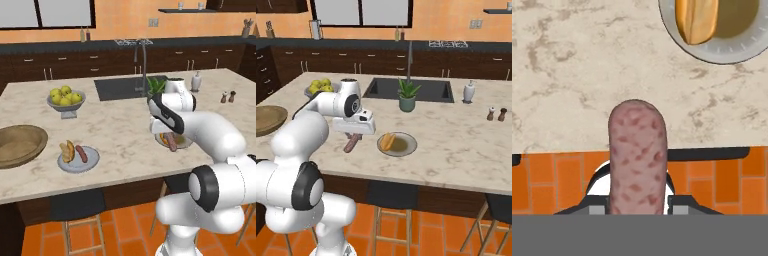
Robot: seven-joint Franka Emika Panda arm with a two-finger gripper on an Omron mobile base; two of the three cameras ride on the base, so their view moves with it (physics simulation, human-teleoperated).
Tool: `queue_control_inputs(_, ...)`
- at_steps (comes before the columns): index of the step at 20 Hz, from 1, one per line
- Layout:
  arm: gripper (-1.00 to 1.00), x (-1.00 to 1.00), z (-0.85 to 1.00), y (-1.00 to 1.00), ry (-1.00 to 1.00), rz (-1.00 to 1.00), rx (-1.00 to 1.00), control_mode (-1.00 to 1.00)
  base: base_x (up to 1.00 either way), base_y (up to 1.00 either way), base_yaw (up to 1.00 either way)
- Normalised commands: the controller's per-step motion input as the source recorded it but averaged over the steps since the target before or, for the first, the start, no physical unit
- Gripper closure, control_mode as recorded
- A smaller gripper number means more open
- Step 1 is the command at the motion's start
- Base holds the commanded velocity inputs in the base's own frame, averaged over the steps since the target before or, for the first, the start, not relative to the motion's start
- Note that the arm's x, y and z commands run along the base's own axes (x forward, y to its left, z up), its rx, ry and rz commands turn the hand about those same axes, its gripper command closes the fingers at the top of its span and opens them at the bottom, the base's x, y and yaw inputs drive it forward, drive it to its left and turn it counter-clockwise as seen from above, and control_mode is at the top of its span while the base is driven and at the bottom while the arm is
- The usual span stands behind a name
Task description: Place one bun and one sausage from the bowl on each plate.
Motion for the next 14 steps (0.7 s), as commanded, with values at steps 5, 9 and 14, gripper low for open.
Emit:
queue_control_inputs(5, 1.0, 0.0, 0.0, 0.0, 0.0, 0.0, 0.0, 1.0, 0.0, -0.8, -0.03)
queue_control_inputs(9, 1.0, 0.0, 0.0, 0.0, 0.0, 0.0, 0.0, 1.0, 0.14, -0.53, -0.02)
queue_control_inputs(14, 1.0, 0.0, 0.0, 0.0, 0.0, 0.0, 0.0, 1.0, 0.41, -0.1, 0.0)
